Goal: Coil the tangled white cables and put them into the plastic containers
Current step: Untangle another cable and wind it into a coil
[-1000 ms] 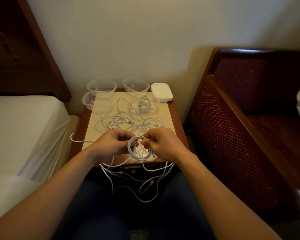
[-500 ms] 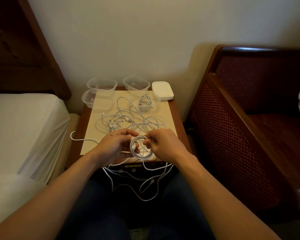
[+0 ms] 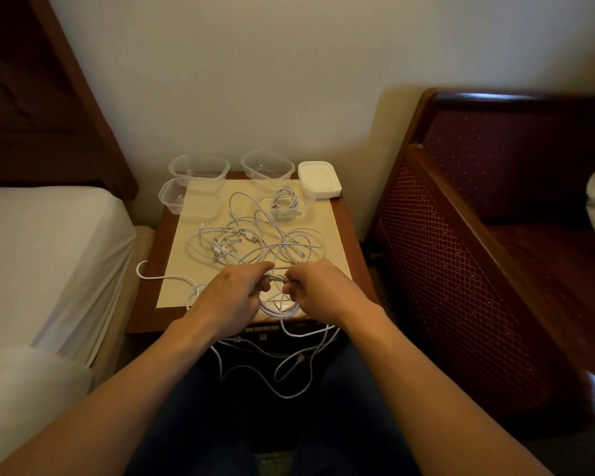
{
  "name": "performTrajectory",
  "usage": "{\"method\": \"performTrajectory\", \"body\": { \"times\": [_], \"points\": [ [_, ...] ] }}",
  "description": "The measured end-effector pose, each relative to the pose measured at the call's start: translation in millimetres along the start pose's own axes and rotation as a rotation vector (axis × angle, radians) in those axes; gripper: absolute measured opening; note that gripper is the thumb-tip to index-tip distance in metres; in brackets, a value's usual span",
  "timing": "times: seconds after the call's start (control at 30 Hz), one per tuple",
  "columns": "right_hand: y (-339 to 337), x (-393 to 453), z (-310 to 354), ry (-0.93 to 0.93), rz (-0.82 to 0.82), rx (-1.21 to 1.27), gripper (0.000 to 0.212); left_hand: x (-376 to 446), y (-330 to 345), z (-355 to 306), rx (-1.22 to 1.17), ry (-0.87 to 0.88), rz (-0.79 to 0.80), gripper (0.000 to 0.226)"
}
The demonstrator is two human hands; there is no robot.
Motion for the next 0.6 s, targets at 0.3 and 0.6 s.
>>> {"method": "performTrajectory", "body": {
  "times": [0.3, 0.6],
  "points": [
    [3.4, 2.1, -11.3, 0.142, 0.141, 0.435, 0.03, -8.4, 4.4, 4.8, -0.177, -0.068, -0.095, 0.045],
    [1.1, -6.7, -27.5, 0.318, 0.391, 0.775, 0.025, -13.1, 7.4, -4.3, 0.068, 0.187, -0.059, 0.055]
  ]
}}
Point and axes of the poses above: each hand's wrist, its own x-axis towards the middle knuckle, its own y-axis out of the palm, z = x × y, the point moved 6 cm from there along x, towards the middle knuckle, and after that the axes turned 11 degrees about y, right-handed, at the moved point
